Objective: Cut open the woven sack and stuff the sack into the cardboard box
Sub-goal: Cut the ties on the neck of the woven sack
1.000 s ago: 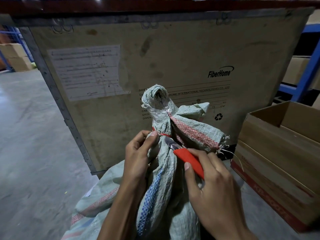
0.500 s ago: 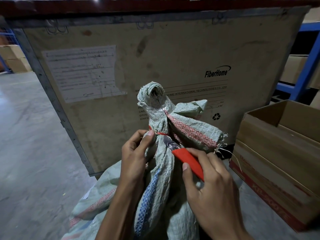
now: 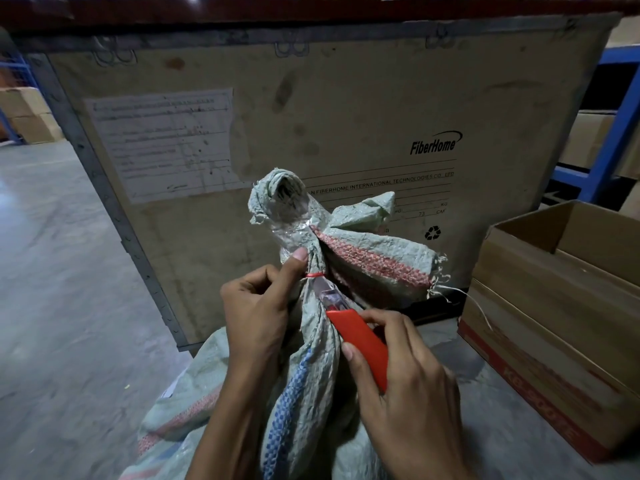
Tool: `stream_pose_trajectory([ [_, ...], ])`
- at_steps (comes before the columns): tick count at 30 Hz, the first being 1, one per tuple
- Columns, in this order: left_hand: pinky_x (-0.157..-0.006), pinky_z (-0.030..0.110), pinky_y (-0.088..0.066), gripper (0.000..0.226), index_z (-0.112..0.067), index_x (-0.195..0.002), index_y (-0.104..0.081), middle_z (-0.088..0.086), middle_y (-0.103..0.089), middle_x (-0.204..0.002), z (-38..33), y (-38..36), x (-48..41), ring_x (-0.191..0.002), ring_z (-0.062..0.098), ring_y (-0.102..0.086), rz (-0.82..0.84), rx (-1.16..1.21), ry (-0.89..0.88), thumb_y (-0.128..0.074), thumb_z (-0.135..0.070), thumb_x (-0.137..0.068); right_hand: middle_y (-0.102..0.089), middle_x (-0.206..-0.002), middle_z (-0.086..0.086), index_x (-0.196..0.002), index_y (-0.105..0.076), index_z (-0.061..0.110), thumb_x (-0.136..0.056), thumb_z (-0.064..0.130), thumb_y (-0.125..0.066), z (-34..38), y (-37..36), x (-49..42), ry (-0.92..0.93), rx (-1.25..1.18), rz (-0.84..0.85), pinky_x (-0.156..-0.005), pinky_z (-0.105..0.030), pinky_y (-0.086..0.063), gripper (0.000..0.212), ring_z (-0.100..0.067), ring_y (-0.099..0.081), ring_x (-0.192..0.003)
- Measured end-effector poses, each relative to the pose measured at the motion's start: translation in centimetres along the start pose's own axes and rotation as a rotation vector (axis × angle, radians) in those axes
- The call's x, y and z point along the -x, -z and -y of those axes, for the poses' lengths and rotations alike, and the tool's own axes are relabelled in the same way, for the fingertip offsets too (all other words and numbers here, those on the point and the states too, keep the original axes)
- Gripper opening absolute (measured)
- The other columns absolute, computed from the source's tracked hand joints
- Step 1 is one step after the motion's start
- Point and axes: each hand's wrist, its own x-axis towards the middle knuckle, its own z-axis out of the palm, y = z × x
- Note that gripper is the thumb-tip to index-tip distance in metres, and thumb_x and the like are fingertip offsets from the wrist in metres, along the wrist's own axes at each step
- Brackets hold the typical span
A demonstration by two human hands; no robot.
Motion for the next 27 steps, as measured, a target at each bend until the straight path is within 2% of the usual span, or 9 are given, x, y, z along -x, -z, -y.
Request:
stream_pose_trajectory([
  [4, -0.042, 0.017, -0.027, 0.060, -0.007, -0.045, -0.036, -0.005, -0.027, -0.038, 0.5, -0.4, 0.1, -0.037, 0.010, -0.020, -0.079, -0.137, -0.170, -0.075, -0.015, -0.090, -0.064, -0.093, 0.019, -0.109, -0.045, 0.042, -0.087, 0.052, -0.053, 0.4, -0.8, 0.6, -0.029, -0.046, -0.031, -0.057, -0.022, -0.049, 0.025, -0.007, -0.066, -0.074],
  [7, -0.047, 0.021, -0.026, 0.063, -0.002, -0.046, -0.030, 0.002, -0.026, -0.042, 0.9, -0.5, 0.2, -0.043, 0.011, -0.021, -0.133, -0.212, -0.231, -0.073, -0.011, -0.090, -0.067, -0.092, 0.016, -0.109, -0.049, 0.038, -0.087, 0.051, -0.049, 0.7, -1.3, 0.8, -0.040, -0.078, -0.085, -0.061, -0.022, -0.049, 0.026, -0.010, -0.067, -0.078],
  [9, -0.046, 0.021, -0.025, 0.061, -0.002, -0.046, -0.029, -0.001, -0.025, -0.042, 1.0, -0.7, 0.5, -0.043, 0.007, -0.019, -0.181, -0.239, -0.250, -0.071, -0.008, -0.090, -0.069, -0.091, 0.014, -0.109, -0.051, 0.036, -0.087, 0.049, -0.050, 0.9, -1.5, 0.9, -0.037, -0.061, -0.123, -0.060, -0.025, -0.050, 0.025, -0.014, -0.069, -0.079],
  [15, -0.046, 0.022, -0.020, 0.055, -0.012, -0.047, -0.029, 0.001, -0.023, -0.047, 1.4, -1.0, 0.5, -0.046, 0.008, -0.018, -0.263, -0.253, -0.204, -0.067, 0.000, -0.085, -0.069, -0.089, 0.011, -0.104, -0.054, 0.033, -0.087, 0.044, -0.052, 1.3, -1.8, 1.1, -0.004, -0.017, -0.179, -0.057, -0.027, -0.047, 0.020, -0.018, -0.070, -0.077],
  [24, -0.053, 0.030, -0.023, 0.046, -0.008, -0.049, -0.036, 0.005, -0.025, -0.053, 1.6, -1.3, 0.7, -0.056, 0.020, -0.019, -0.268, -0.209, -0.072, -0.063, 0.002, -0.084, -0.067, -0.091, 0.010, -0.096, -0.060, 0.026, -0.092, 0.039, -0.051, 0.7, -1.7, 1.1, 0.063, 0.025, -0.264, -0.052, -0.025, -0.047, 0.017, -0.018, -0.069, -0.068],
  [27, -0.051, 0.032, -0.025, 0.045, -0.007, -0.049, -0.037, 0.003, -0.024, -0.053, 1.7, -1.5, 0.7, -0.056, 0.022, -0.020, -0.274, -0.150, -0.002, -0.064, 0.000, -0.085, -0.066, -0.092, 0.009, -0.096, -0.056, 0.026, -0.093, 0.037, -0.053, 0.4, -1.9, 1.1, 0.092, 0.022, -0.285, -0.050, -0.024, -0.050, 0.012, -0.018, -0.069, -0.068],
])
